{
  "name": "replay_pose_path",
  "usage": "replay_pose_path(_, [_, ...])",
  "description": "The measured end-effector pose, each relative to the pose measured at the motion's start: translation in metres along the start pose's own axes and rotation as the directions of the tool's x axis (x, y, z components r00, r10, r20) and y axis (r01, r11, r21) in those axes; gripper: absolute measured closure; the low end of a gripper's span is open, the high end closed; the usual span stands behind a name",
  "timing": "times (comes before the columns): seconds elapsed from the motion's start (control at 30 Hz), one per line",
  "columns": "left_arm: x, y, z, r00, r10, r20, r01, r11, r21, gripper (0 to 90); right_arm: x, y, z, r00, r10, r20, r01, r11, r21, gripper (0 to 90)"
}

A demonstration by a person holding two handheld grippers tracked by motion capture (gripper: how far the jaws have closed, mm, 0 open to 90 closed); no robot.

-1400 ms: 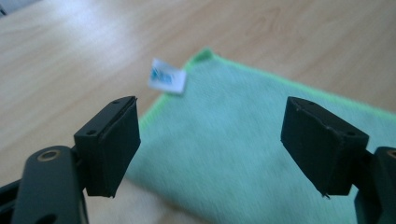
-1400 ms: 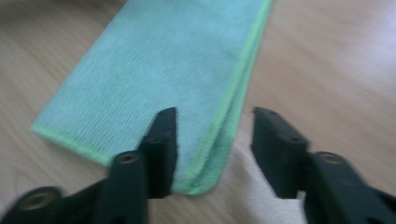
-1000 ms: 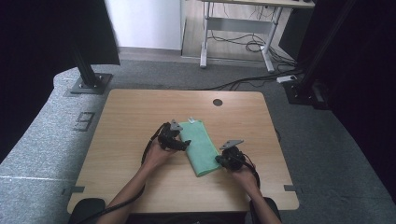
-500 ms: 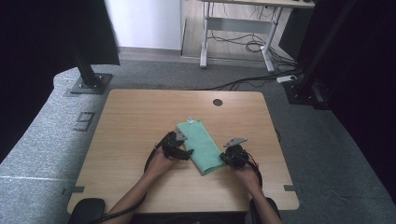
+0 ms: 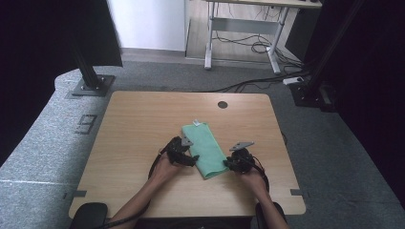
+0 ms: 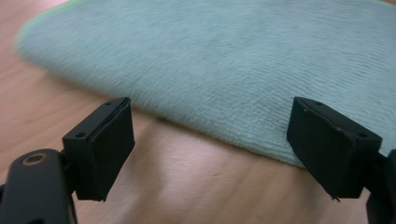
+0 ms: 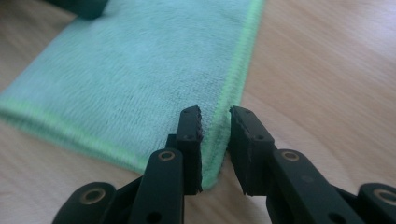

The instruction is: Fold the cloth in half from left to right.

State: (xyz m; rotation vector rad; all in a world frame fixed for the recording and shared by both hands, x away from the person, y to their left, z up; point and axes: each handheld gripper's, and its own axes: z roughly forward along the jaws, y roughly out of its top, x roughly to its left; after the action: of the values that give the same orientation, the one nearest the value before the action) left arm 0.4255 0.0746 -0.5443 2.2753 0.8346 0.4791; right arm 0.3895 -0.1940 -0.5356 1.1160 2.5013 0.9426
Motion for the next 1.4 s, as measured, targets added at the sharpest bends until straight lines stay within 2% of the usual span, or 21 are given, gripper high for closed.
replay_pose_path(0.13, [0.01, 0.001, 0.0, 0.9995, -0.005, -0.032, 0.006, 0.9998, 0.018, 15.0, 0.01, 0.002, 0.003, 0.9992, -0.017, -0.037, 0.016, 1.0, -0.004, 71.0])
replay_pose_path(0.23, [0.013, -0.001, -0.003, 0.999, -0.042, -0.012, 0.043, 0.9989, 0.018, 15.7, 0.021, 0.006, 0.007, 0.998, -0.049, -0.04, 0.048, 0.999, -0.004, 70.4])
replay_pose_path(0.3, [0.011, -0.005, -0.009, 0.998, -0.054, 0.032, 0.054, 0.9985, 0.014, 15.7, 0.025, 0.007, 0.007, 0.9978, -0.054, -0.038, 0.054, 0.999, -0.004, 70.4])
replay_pose_path(0.37, [0.005, -0.009, -0.015, 0.9981, -0.037, 0.049, 0.036, 0.9992, 0.017, 15.7, 0.029, 0.007, 0.009, 0.9974, -0.053, -0.048, 0.053, 0.999, -0.007, 70.4])
replay_pose_path(0.6, [-0.008, -0.026, -0.034, 0.9971, -0.02, 0.074, 0.018, 0.9995, 0.025, 15.7, 0.039, 0.01, 0.011, 0.996, -0.067, -0.059, 0.066, 0.998, -0.008, 70.3])
replay_pose_path(0.8, [-0.013, -0.042, -0.044, 0.9961, -0.029, 0.083, 0.027, 0.9993, 0.028, 15.7, 0.046, 0.01, 0.013, 0.9946, -0.079, -0.067, 0.078, 0.997, -0.021, 69.0])
replay_pose_path(1.1, [0.003, -0.041, -0.041, 0.9982, -0.035, 0.048, 0.034, 0.9989, 0.033, 15.0, 0.049, 0.014, 0.019, 0.9946, -0.086, -0.058, 0.084, 0.996, -0.036, 50.5])
replay_pose_path(1.3, [0.018, -0.038, -0.035, 0.9979, -0.055, 0.034, 0.055, 0.9982, 0.027, 14.7, 0.044, 0.02, 0.027, 0.996, -0.074, -0.05, 0.072, 0.996, -0.05, 46.3])
replay_pose_path(1.4, [0.018, -0.037, -0.037, 0.998, -0.056, 0.028, 0.055, 0.9982, 0.025, 15.2, 0.043, 0.024, 0.03, 0.9967, -0.068, -0.043, 0.066, 0.997, -0.048, 46.3])
